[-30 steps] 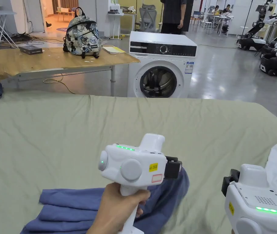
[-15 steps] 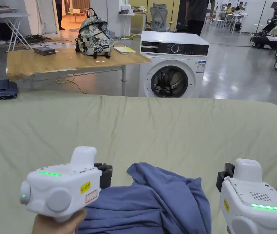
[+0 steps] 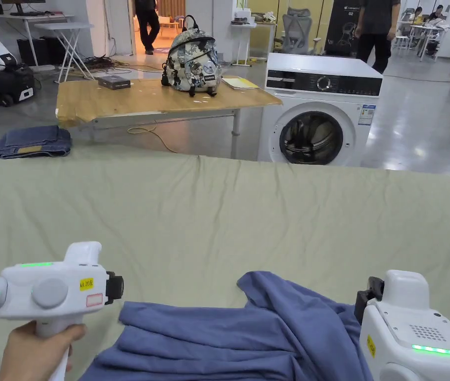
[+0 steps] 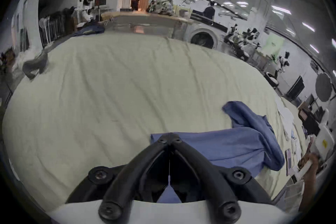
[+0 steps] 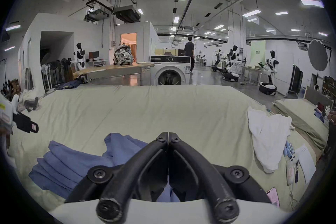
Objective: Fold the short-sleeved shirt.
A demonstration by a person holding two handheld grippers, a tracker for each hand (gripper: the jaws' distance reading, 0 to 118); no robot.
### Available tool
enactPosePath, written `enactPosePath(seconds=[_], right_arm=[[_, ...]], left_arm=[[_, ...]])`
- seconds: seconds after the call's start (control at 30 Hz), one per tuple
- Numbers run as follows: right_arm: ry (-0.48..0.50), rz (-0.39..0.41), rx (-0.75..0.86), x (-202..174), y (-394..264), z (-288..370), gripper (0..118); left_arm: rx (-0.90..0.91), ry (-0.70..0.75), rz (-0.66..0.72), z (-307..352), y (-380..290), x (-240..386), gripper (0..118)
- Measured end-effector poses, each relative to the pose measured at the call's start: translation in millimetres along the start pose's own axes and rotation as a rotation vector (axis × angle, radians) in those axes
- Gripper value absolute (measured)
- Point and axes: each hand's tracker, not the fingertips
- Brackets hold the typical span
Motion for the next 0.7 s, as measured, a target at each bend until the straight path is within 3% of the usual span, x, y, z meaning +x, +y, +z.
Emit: enactPosePath(seconds=[0.13, 0.17, 0.27, 0.3, 0.33, 0.43, 0.6, 0.7], right_arm=[[0.000, -0.001, -0.004, -2, 0, -1, 0], [-0.001, -0.002, -0.005, -1, 0, -1, 0], [-0.009, 0.003, -0.013, 2, -3, -8, 0], [-0.013, 0.007, -0.017, 4, -4, -9, 0], [-0.017, 0.008, -0.022, 5, -5, -10, 0], [-0.028, 0.007, -0.031, 10, -8, -12, 0], [-0.043, 0.017, -0.048, 17, -12, -14, 0], [-0.050, 0.019, -0.053, 20, -14, -15, 0]], left_arm=[[-0.079, 0.033, 0.025, -37, 25, -23, 0], [-0.120, 0.023, 0.032, -46, 30, -25, 10], [-0.213, -0.015, 0.072, -57, 28, -13, 25], [-0.220, -0.017, 0.078, -63, 28, -11, 44], [-0.235, -0.019, 0.081, -69, 28, -8, 54], [-0.283, -0.015, 0.074, -77, 19, 7, 66], [-0.365, 0.109, -0.017, -113, 6, 13, 66], [-0.340, 0.135, -0.073, -113, -3, 24, 43]])
